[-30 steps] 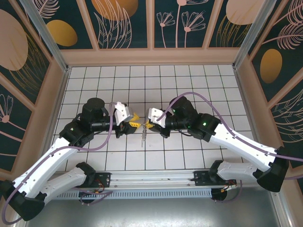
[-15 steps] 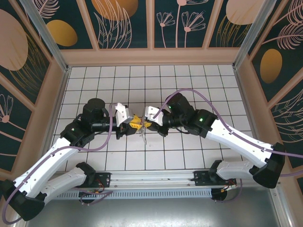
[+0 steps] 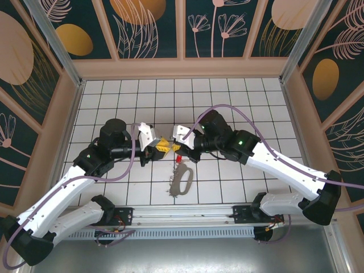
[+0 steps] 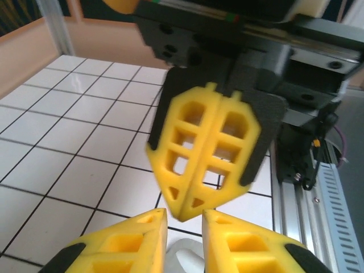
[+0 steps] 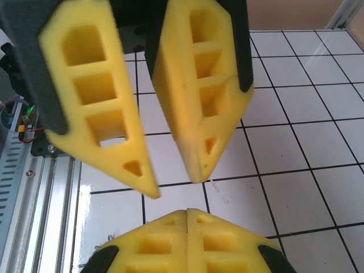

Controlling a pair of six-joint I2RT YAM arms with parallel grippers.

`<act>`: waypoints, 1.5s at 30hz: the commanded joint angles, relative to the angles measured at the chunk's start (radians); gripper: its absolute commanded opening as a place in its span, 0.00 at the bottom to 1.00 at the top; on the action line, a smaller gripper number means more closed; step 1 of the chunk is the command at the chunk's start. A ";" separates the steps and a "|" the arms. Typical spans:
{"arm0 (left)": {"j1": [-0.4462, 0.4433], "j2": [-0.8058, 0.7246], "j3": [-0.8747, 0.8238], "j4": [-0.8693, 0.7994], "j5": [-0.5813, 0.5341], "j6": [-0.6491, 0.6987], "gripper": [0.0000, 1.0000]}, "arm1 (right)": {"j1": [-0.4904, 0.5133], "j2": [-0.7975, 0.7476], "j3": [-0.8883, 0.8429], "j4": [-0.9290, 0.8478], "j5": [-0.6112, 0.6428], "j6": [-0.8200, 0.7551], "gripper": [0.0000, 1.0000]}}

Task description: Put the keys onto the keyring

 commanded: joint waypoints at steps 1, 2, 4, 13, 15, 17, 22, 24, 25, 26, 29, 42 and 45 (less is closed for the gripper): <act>-0.002 -0.018 -0.042 0.062 -0.087 -0.088 0.22 | -0.036 -0.017 -0.034 0.064 0.014 0.056 0.00; -0.002 -0.014 -0.062 0.089 -0.099 -0.124 0.22 | -0.056 -0.026 -0.057 0.081 0.011 0.075 0.00; -0.002 -0.006 -0.098 0.139 -0.118 -0.185 0.25 | -0.097 -0.042 -0.107 0.124 0.014 0.124 0.04; -0.003 0.088 -0.145 0.212 -0.224 -0.312 0.29 | -0.238 -0.049 -0.292 0.275 0.029 0.325 0.35; -0.002 0.111 -0.142 0.189 -0.262 -0.322 0.29 | -0.254 -0.036 -0.336 0.322 0.005 0.370 0.36; -0.002 0.125 -0.141 0.182 -0.291 -0.345 0.30 | -0.257 -0.009 -0.358 0.335 -0.011 0.397 0.35; -0.002 0.233 -0.089 0.130 -0.352 -0.391 0.31 | -0.264 -0.006 -0.426 0.395 0.047 0.465 0.36; -0.003 0.290 -0.067 0.110 -0.365 -0.407 0.32 | -0.282 -0.040 -0.484 0.476 0.074 0.504 0.40; -0.002 0.317 -0.055 0.101 -0.367 -0.414 0.32 | -0.296 -0.054 -0.511 0.519 0.076 0.524 0.43; -0.003 0.348 -0.040 0.088 -0.369 -0.422 0.33 | -0.316 -0.072 -0.547 0.568 0.076 0.545 0.47; -0.011 0.433 0.010 0.048 -0.390 -0.444 0.35 | -0.363 -0.112 -0.616 0.666 0.087 0.581 0.58; -0.166 0.743 0.241 -0.108 -0.588 -0.480 0.43 | -0.465 -0.224 -0.775 0.831 0.164 0.596 0.69; -0.190 0.794 0.279 -0.151 -0.619 -0.498 0.43 | -0.479 -0.241 -0.803 0.863 0.164 0.599 0.69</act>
